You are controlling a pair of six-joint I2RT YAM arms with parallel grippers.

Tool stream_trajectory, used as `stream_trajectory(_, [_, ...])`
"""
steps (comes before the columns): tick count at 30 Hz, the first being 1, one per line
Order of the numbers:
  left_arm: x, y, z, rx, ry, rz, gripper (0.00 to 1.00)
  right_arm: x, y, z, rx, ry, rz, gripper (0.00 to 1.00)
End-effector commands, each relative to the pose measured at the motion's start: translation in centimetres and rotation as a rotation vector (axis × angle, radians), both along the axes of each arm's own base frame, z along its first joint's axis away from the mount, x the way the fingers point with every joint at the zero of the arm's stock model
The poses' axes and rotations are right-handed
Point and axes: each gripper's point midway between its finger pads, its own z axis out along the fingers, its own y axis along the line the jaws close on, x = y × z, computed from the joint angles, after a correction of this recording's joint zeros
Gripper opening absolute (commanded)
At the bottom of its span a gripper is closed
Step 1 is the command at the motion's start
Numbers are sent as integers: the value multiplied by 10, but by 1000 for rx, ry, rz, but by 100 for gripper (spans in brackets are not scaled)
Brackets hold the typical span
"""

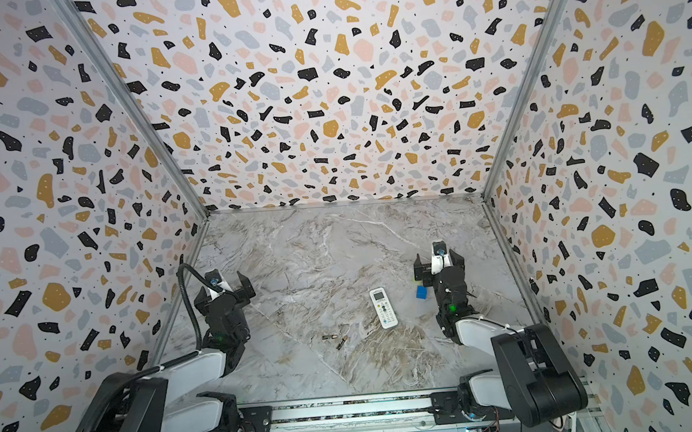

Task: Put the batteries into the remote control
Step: 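Grasp the white remote with the right gripper while the left arm moves forward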

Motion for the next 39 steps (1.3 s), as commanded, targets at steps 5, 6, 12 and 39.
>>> stream_trajectory(5, [2, -44, 9, -194, 147, -202, 100, -13, 35, -8, 28, 284, 89, 99])
stream_trajectory(6, [3, -59, 12, -243, 144, -279, 100, -18, 47, -11, 30, 320, 141, 99])
stream_trajectory(12, [-1, -133, 21, -455, 215, -588, 100, -60, 106, -56, 5, 586, 358, 100])
stream_trajectory(39, [-34, -280, 16, -388, 350, -952, 99, -121, 142, -135, -192, 927, 403, 86])
